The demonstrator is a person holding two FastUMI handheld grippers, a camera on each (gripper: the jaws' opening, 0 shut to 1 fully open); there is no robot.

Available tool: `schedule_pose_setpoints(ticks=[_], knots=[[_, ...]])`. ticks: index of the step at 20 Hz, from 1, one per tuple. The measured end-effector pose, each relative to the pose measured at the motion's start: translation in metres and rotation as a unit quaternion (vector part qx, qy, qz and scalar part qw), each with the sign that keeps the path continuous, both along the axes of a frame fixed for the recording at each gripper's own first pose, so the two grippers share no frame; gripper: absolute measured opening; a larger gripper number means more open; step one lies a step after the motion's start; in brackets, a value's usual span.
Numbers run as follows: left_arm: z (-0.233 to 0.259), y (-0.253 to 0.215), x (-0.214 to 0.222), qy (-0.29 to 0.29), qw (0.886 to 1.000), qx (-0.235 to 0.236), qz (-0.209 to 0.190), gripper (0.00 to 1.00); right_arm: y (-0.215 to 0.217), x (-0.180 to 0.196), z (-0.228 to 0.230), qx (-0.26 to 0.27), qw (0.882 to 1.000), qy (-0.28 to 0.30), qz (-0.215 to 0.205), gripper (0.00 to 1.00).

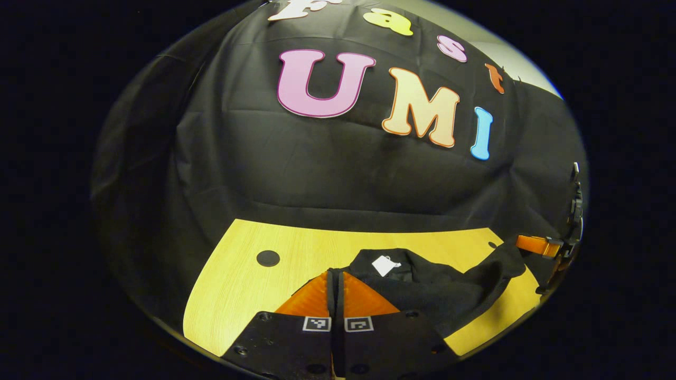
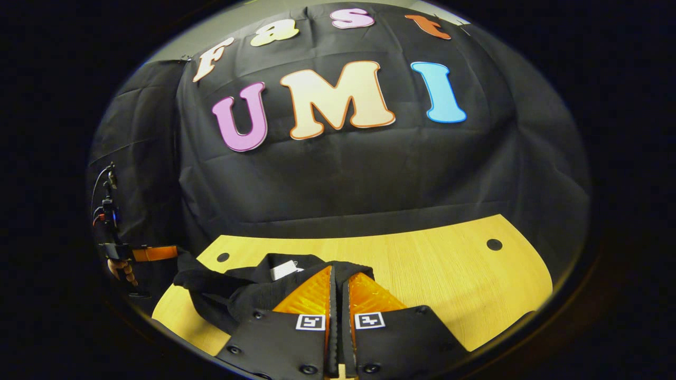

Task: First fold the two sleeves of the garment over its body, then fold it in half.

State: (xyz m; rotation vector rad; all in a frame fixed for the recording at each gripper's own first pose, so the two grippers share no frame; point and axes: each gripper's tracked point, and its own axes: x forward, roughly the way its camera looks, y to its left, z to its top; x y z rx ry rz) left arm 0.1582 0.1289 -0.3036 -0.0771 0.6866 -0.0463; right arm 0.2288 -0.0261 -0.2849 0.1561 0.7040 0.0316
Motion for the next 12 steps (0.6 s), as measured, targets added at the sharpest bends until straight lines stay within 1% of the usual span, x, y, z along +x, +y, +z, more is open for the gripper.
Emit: schedule_pose_setpoints(ticks=[1,2,3,4,5,6,7,8,12], knots=[[0.0,0.02,0.008,-0.013,0.999,0.044,0.025,0.0,-0.006,0.003,0.0,-0.011,1.0,-0.003,-0.018,0.29],[0.007,0.03,0.016,-0.035,0.997,0.061,0.033,0.08,-0.015,0.009,0.002,-0.031,0.999,-0.016,-0.035,0.52],[0.023,0.036,0.027,-0.062,0.994,0.076,0.045,0.36,-0.019,0.006,0.02,-0.051,0.997,-0.031,-0.044,0.75],[0.036,0.031,0.029,-0.084,0.993,0.071,0.044,0.64,-0.024,0.013,0.02,-0.06,0.996,-0.048,-0.054,0.98],[0.049,0.029,0.028,-0.101,0.992,0.07,0.042,0.92,-0.024,0.01,0.029,-0.066,0.994,-0.061,-0.06,0.98],[0.059,0.027,0.028,-0.111,0.99,0.07,0.042,0.93,-0.025,0.007,0.04,-0.069,0.993,-0.072,-0.065,0.98],[0.067,0.024,0.025,-0.121,0.99,0.066,0.043,0.93,-0.026,0.003,0.048,-0.072,0.992,-0.081,-0.068,0.94],[0.077,0.019,0.022,-0.129,0.989,0.058,0.042,0.93,-0.026,-0.002,0.058,-0.074,0.99,-0.092,-0.07,0.98],[0.119,0.004,-0.006,-0.162,0.985,0.042,0.051,0.93,-0.022,-0.033,0.094,-0.078,0.985,-0.141,-0.058,0.98]])
